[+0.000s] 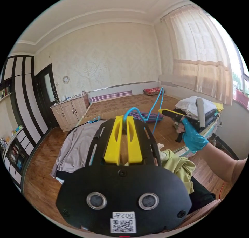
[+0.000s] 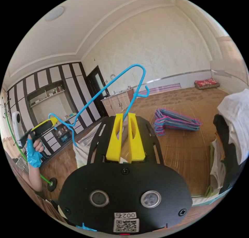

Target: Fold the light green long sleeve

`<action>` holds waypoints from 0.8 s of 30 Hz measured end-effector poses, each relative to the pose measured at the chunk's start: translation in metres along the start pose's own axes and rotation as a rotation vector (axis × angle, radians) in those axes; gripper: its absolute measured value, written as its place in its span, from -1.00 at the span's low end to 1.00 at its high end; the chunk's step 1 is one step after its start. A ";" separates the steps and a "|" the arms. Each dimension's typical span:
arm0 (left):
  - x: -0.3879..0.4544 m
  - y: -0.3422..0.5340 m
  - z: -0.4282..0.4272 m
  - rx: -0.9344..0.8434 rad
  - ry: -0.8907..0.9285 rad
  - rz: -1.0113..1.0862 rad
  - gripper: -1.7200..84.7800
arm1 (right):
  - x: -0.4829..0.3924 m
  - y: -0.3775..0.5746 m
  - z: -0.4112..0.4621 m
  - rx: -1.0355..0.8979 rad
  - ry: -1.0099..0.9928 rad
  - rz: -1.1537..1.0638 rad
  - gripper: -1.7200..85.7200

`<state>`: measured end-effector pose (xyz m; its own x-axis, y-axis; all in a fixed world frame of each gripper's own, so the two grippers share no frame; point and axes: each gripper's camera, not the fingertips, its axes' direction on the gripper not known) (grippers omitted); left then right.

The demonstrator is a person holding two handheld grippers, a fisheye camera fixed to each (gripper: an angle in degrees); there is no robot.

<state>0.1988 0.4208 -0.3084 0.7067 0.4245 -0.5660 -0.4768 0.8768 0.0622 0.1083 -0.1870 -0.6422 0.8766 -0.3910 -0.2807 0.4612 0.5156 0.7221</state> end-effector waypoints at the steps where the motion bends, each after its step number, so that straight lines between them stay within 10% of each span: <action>1: -0.002 -0.001 0.000 0.002 0.001 -0.004 -0.98 | -0.005 -0.010 -0.008 0.033 -0.002 -0.017 -0.90; 24: 0.020 0.016 0.125 -0.322 0.226 0.091 -0.98 | -0.028 -0.023 0.046 -0.182 0.334 -0.304 -0.92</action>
<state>0.2709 0.4712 -0.2162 0.5388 0.4052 -0.7386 -0.6967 0.7072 -0.1202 0.0672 -0.2233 -0.6217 0.6810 -0.2941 -0.6707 0.6936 0.5527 0.4620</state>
